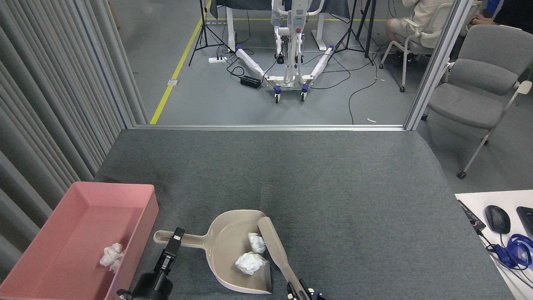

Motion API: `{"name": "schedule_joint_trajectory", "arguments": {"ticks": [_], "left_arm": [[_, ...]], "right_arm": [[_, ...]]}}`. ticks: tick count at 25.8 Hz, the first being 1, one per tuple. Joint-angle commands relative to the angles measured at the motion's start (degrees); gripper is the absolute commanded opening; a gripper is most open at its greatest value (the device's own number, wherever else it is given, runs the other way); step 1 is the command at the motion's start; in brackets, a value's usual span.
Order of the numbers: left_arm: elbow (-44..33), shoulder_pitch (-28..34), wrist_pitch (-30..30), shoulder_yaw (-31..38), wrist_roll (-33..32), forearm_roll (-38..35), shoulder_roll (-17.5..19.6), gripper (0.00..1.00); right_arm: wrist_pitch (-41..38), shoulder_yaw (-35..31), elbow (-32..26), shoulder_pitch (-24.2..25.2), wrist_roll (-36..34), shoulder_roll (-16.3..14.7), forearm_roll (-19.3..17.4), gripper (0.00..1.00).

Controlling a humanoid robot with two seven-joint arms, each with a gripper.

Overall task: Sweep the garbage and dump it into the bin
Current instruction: 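Sweep the white tissues into the dustpan with the right gripper's brush, then lift the dustpan with the left gripper over the pink bin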

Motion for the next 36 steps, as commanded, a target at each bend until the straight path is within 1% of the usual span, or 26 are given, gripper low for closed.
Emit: {"name": "schedule_joint_trajectory", "arguments": {"ticks": [1,2,4,6,8,11,14,16,18,20,22,25,28,30,34,36], "left_arm": [[0.46,0.01,-0.59,0.0,-0.1,-0.01,-0.01,0.21],[0.46,0.01,-0.59,0.0,-0.1,-0.01,-0.01,0.2],[0.46,0.01,-0.68,0.0,-0.1,-0.01,-0.1,0.16],[0.55,0.01,-0.68,0.0,-0.1,-0.01,-0.1,0.14],[0.55,0.01,-0.68,0.0,-0.1,-0.01,-0.1,0.14],[0.46,0.01,-0.68,0.0,-0.45,-0.01,-0.1,0.14],[0.37,0.01,-0.59,0.0,-0.54,0.16,-0.01,0.13],[-0.24,0.09,-0.5,0.0,-0.45,0.43,-0.01,0.09],[-0.85,0.09,-0.5,-0.09,-0.45,0.69,0.25,0.08],[-1.21,0.09,-0.15,-0.09,-0.28,1.04,0.52,0.08],[-1.21,0.01,-0.06,-0.09,-0.37,2.27,0.69,0.08],[-1.73,0.18,-0.24,-0.18,-0.45,6.23,0.78,0.08],[-3.93,0.36,-0.15,-0.27,-0.45,8.07,1.05,0.08],[-5.25,0.44,0.02,-0.27,-0.45,9.13,1.75,0.08],[-6.92,0.62,0.2,-0.27,-0.45,16.95,2.8,0.05],[-7.97,0.71,0.2,-0.27,-0.63,19.15,4.03,0.0]], "right_arm": [[2.59,5.02,0.12,-1.02,-0.75,2.17,-0.02,0.0],[2.86,5.9,0.12,-1.29,-0.75,2.35,-0.02,0.0],[3.03,7.3,0.21,-1.37,-0.75,2.7,-0.28,0.0],[3.03,7.92,0.12,-1.55,-0.75,2.7,-0.55,0.0],[3.12,8.0,-0.14,-1.73,-0.84,2.61,-1.07,0.0],[4.79,7.74,-0.67,-2.61,-1.02,2.0,-2.92,0.0],[6.55,7.04,-1.28,-3.22,-1.1,1.21,-3.18,0.0],[6.81,5.19,-1.9,-3.22,-1.19,-0.11,-3.36,0.0],[6.63,2.82,-1.9,-3.48,-1.63,-0.82,-4.41,0.0],[6.63,2.2,-1.99,-4.54,-1.72,-1.17,-5.47,0.0],[6.99,1.5,-2.08,-4.71,-1.72,-2.13,-5.56,0.0],[6.55,-2.1,-1.99,-4.71,-1.81,-3.19,-5.64,0.0],[6.37,-4.39,-1.81,-4.71,-2.6,-5.39,-5.82,0.0],[6.28,-6.41,-1.37,-4.71,-2.6,-6.62,-7.23,0.0],[4.18,-11.33,-0.05,-4.89,-2.69,-9.78,-9.33,0.0],[3.12,-13.0,0.3,-4.89,-2.77,-10.48,-9.78,0.0]]}}
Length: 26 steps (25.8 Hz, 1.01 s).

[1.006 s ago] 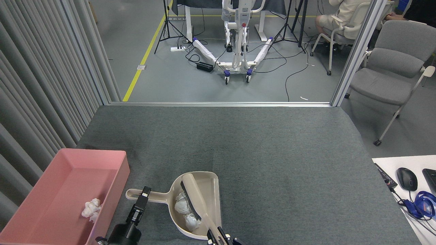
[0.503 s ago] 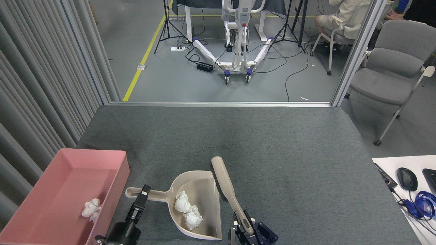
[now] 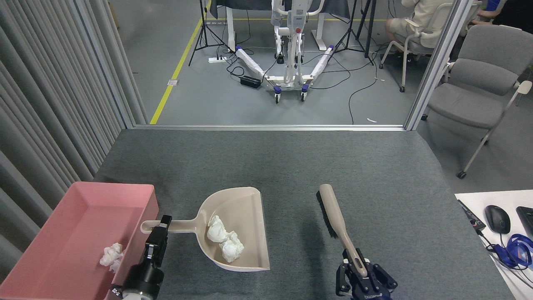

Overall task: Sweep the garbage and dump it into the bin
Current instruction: 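Lift the dustpan with the left gripper over the pink bin, then tilt the dustpan with the left gripper to dump tissues into bin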

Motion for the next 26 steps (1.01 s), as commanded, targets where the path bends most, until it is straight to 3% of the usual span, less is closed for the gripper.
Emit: {"name": "schedule_joint_trajectory", "arguments": {"ticks": [1,5,12,18,23,26], "left_arm": [[-2.19,0.2,0.14,0.0,-0.22,4.29,2.17,0.0],[-5.62,0.38,2.6,0.09,0.05,6.22,5.07,0.0],[-7.9,2.75,1.99,0.52,0.22,18.35,18.08,0.0],[-7.99,2.84,1.64,0.96,0.22,26.35,26.08,0.0],[-8.25,4.6,0.76,1.05,0.05,36.98,31.44,0.0],[-7.55,4.95,0.76,1.14,-0.13,39.71,34.42,0.0]], "right_arm": [[-1.9,-3.5,0.76,-0.06,-0.13,-1.9,-1.05,0.0],[-2.43,-5.0,2.34,-0.06,-0.74,-3.3,-1.14,0.0],[-2.52,-6.75,4.01,-0.59,-0.83,-5.06,-3.07,0.0],[-2.69,-7.02,7.7,-3.58,-1.8,-5.5,-4.39,0.0],[-4.01,-6.76,9.64,-3.58,-2.76,-6.38,-4.74,0.0],[-4.19,-6.58,9.37,-3.14,-2.76,-6.2,-4.65,0.0]]}}
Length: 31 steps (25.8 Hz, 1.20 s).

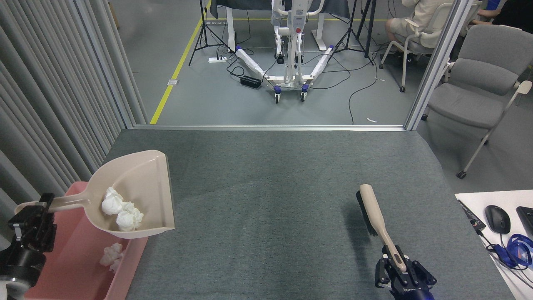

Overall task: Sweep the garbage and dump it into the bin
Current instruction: 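Tilt the dustpan with the left gripper to dump tissues into bin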

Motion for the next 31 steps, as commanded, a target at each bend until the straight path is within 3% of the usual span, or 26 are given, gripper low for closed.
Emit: {"name": "schedule_joint_trajectory", "arguments": {"ticks": [1,12,15,18,23,31], "left_arm": [[0.59,0.51,-0.01,0.1,-0.2,3.69,3.41,0.0],[4.99,6.13,-2.82,4.4,-3.28,3.69,7.8,0.0],[5.6,8.51,-3.18,7.04,-4.68,3.51,7.8,0.0],[7.18,11.76,-6.07,10.2,-7.67,3.34,7.89,0.0],[11.31,14.04,-8.1,12.49,-9.25,2.02,7.89,0.0],[12.81,14.13,-10.38,15.3,-5.92,-11.25,7.8,0.0]], "right_arm": [[-0.3,0.12,0.06,0.31,-0.11,0.14,-0.03,0.0],[-1.53,0.21,0.32,0.49,0.15,0.14,-1.52,0.0],[-1.71,0.21,0.41,0.49,0.59,0.23,-2.05,0.0],[-2.85,0.3,0.5,0.58,0.68,0.23,-5.39,0.0],[-2.76,0.21,0.5,0.57,0.68,0.32,-5.39,0.0],[-2.23,0.39,1.12,0.4,0.77,-0.03,-5.83,0.0]]}}
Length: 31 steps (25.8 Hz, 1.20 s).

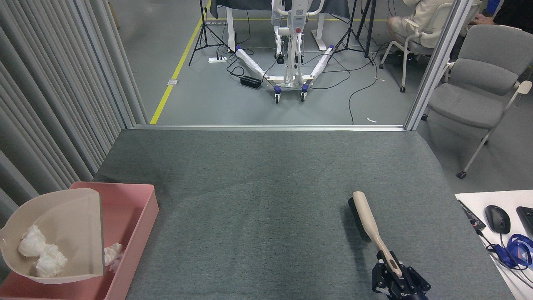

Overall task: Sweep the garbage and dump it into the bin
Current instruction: 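Tilt the dustpan with the left gripper to dump tissues into bin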

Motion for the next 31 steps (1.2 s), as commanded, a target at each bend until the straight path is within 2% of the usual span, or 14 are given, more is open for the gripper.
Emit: {"name": "schedule_joint_trajectory", "arguments": {"ticks": [1,8,11,15,26,28,29,31], "left_arm": [[1.07,-0.03,-0.33,1.79,2.73,-5.75,0.05,0.0],[2.04,-0.91,0.28,2.31,3.96,-9.62,0.49,0.0],[1.78,-1.09,0.28,3.54,6.33,-15.42,0.57,0.0],[1.6,-1.26,0.2,6.53,7.21,-23.51,1.28,0.0],[1.07,-4.43,-0.24,7.85,7.3,-28.69,3.65,0.0],[0.9,-4.69,-0.24,7.85,7.39,-29.57,4.18,0.0],[0.9,-4.78,-0.24,7.94,7.3,-29.66,4.09,0.0],[0.9,-4.78,-0.16,7.85,7.3,-29.66,4.09,0.0]], "right_arm": [[0.11,0.02,0.34,-0.09,-0.01,-0.17,-0.16,0.0],[0.2,0.11,0.34,0.0,-0.1,-0.08,-0.16,0.01],[0.38,0.11,0.34,-0.09,-0.18,-0.08,0.1,0.14],[0.73,0.11,0.34,0.0,-0.27,-0.08,0.28,0.14],[1.52,0.29,-0.19,0.97,-0.62,0.09,0.63,0.18],[1.43,0.29,-0.37,1.15,-0.71,0.09,0.8,0.24],[1.43,0.29,-0.46,1.23,-0.71,0.09,0.8,0.32],[1.78,0.29,-0.46,1.15,-0.89,0.09,0.72,0.58]]}}
